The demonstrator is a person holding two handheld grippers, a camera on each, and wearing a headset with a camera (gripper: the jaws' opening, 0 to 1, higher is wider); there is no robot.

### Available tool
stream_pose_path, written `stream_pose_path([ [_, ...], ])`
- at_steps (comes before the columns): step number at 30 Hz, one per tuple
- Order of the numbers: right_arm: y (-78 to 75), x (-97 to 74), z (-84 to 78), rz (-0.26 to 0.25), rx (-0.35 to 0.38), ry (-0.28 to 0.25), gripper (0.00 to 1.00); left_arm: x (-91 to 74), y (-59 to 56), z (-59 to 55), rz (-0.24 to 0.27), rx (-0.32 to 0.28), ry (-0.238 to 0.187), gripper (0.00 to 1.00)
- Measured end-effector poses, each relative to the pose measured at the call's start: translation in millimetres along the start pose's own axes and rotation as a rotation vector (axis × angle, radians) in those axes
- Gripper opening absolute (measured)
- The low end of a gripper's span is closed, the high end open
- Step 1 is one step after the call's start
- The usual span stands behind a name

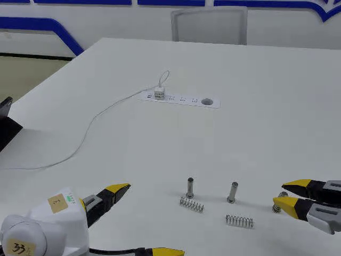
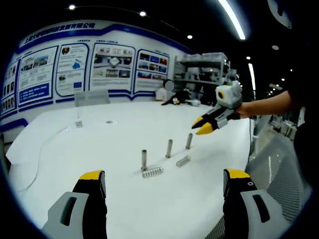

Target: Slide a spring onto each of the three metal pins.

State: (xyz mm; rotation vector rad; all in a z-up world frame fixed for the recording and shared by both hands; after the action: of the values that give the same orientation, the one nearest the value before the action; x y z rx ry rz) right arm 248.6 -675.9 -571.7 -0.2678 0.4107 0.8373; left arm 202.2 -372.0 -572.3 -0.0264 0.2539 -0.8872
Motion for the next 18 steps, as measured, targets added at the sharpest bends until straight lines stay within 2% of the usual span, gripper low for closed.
stream_pose_path([
  [4,9.8,10.8,-6.7,0.051,-0.015,0.023,0.20,2.5,-0.8,-2.4,-0.010,0.006,0.020,1.00],
  [10,20.7,31.7,-18.9,0.112,-0.019,0.068,0.20,2.4,0.7,-4.7,-0.005,-0.005,0.029,1.00],
  [18,24.7,56.5,-36.9,0.167,-0.079,0.162,0.20,2.5,2.3,-6.9,0.005,-0.012,0.039,1.00],
])
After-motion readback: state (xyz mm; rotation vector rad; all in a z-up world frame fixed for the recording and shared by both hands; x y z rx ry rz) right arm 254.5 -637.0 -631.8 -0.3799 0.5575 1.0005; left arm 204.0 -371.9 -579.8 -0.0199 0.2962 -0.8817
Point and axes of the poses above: the centre of the closed fingertips' face, and the gripper's own axes: x roughly forward along the fingers, y roughly to its left, z roughly out of its top, the point moved 8 cm from there along -x, roughly backward along the fingers, and after that the axes turned 6 degrees about -y, right-handed, at the moved point
